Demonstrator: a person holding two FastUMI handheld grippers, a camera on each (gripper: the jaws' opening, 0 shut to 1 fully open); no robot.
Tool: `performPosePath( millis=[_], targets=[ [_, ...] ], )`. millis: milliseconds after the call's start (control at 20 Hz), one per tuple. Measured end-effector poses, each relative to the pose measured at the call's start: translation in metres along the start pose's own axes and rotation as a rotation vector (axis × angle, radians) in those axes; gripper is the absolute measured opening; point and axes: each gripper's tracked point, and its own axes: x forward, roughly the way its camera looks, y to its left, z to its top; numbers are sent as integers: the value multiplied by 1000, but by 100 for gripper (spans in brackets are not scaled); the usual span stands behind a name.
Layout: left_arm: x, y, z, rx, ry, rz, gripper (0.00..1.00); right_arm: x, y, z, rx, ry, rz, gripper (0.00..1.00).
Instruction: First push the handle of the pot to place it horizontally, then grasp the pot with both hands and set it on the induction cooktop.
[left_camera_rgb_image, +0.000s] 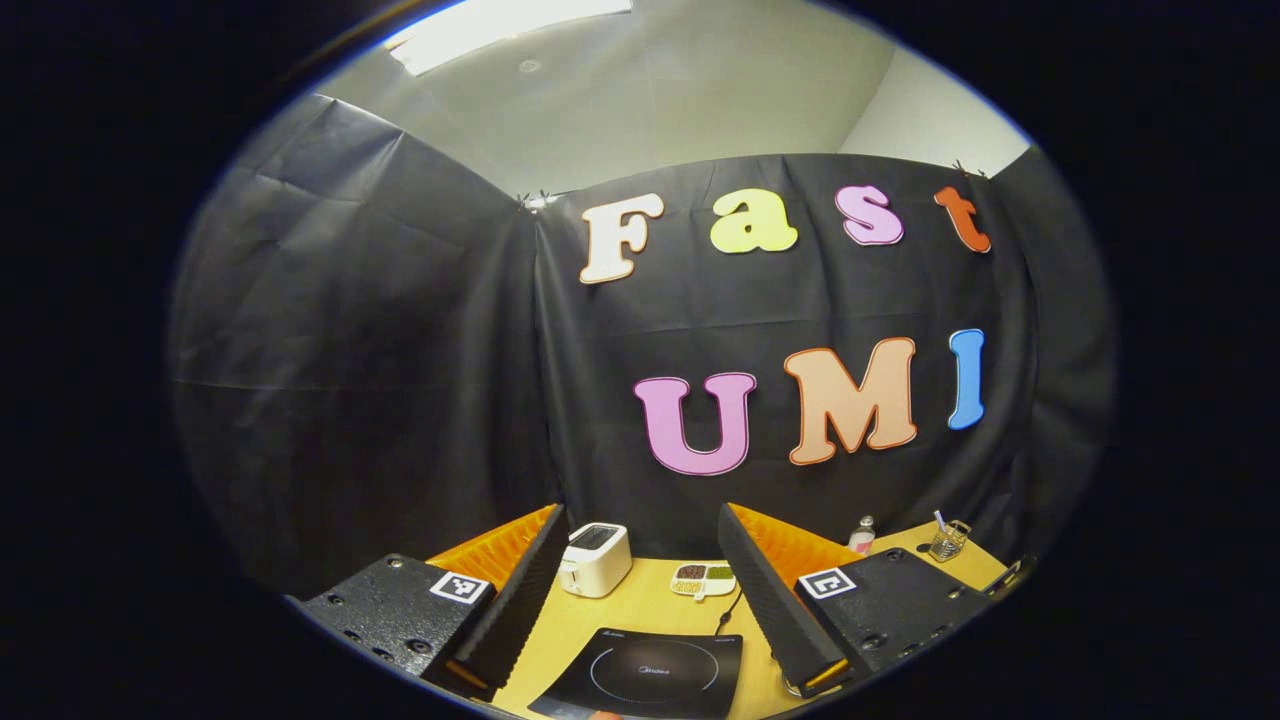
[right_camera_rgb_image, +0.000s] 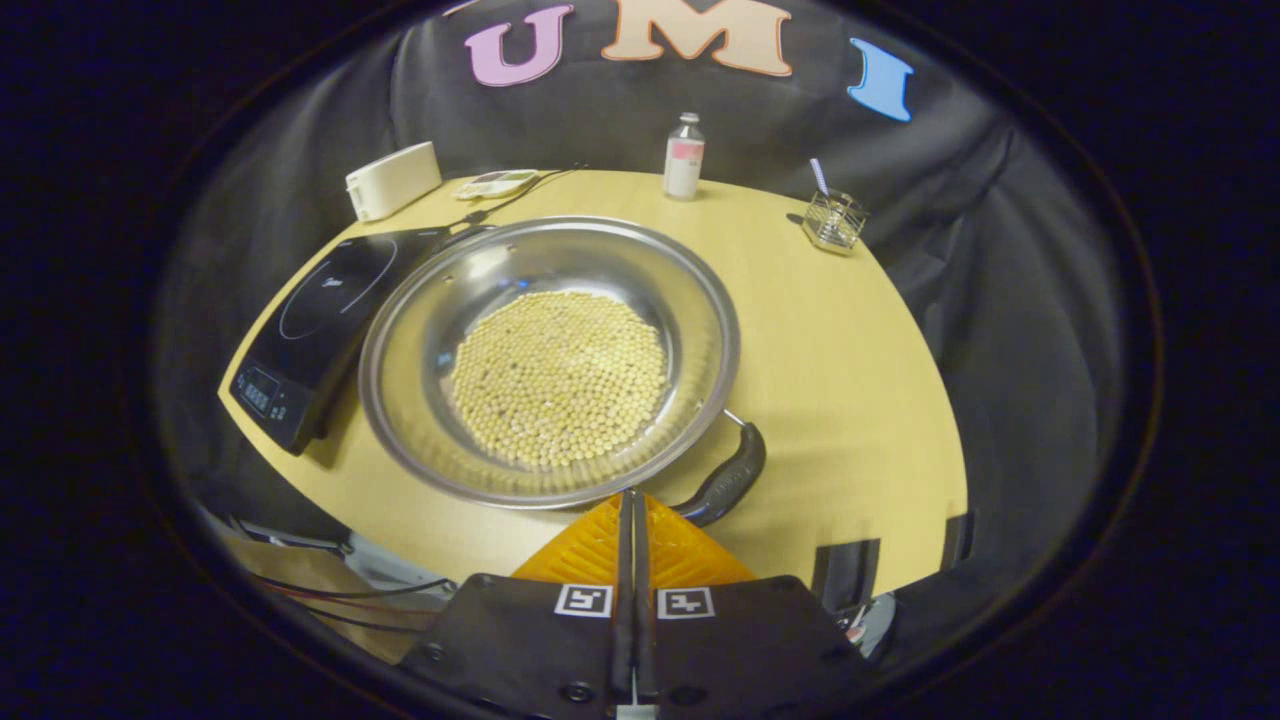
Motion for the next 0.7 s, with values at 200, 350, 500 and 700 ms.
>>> performPosePath(
  millis=[200,350,500,700],
  targets=[
    [3,7,-3,6,5,30,99,17,-24,14,-36,0,-31,6],
    [4,12,-3,13,8,55,96,28,-38,24,-47,-4,-46,3],
    [7,15,-6,19,15,74,96,37,-47,35,-50,-10,-60,3],
    [9,10,-10,26,29,74,97,45,-54,44,-40,-14,-64,3]
  ],
)
